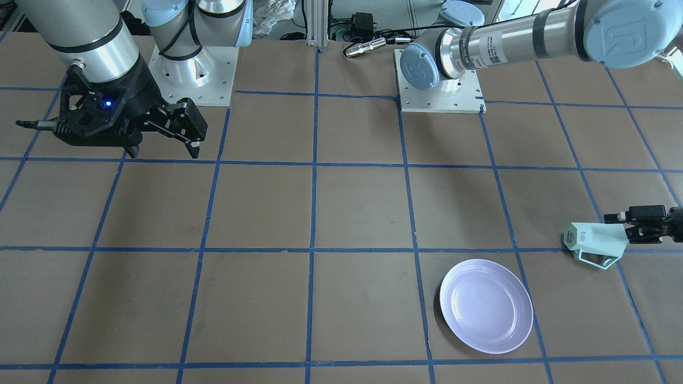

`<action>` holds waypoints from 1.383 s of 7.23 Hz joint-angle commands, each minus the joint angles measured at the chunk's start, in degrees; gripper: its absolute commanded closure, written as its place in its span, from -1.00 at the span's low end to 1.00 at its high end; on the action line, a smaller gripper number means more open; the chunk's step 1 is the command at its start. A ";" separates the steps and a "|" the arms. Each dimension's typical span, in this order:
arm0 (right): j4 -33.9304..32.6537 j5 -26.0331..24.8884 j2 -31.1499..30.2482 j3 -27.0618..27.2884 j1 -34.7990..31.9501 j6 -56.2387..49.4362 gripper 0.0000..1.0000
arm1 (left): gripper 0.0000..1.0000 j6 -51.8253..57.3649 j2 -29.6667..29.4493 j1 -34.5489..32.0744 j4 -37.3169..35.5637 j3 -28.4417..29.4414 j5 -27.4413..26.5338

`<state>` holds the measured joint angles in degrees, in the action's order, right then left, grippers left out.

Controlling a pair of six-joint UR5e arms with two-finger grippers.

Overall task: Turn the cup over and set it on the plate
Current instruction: 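Lower the left gripper and grasp the mug by its rim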

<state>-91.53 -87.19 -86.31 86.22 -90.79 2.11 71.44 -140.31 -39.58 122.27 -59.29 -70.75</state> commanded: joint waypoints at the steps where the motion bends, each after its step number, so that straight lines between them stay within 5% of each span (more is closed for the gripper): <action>1: 0.03 0.00 0.00 0.00 0.00 0.00 -1.00 | -0.06 0.72 -0.84 0.03 0.16 1.54 0.18; 3: 0.03 0.00 0.00 0.00 0.00 0.00 -1.00 | 0.82 1.07 -1.20 0.12 1.04 2.34 0.09; 4: 0.03 0.00 0.00 0.00 0.00 0.00 -1.00 | 1.00 1.16 -1.20 0.12 2.26 2.95 0.09; 10: 0.03 0.00 0.00 0.00 0.00 0.00 -1.00 | 1.00 0.55 0.64 -1.11 16.14 12.62 -0.09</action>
<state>-91.49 -87.19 -86.31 86.22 -90.79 2.11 72.35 -140.56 -40.39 136.33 -47.78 -70.81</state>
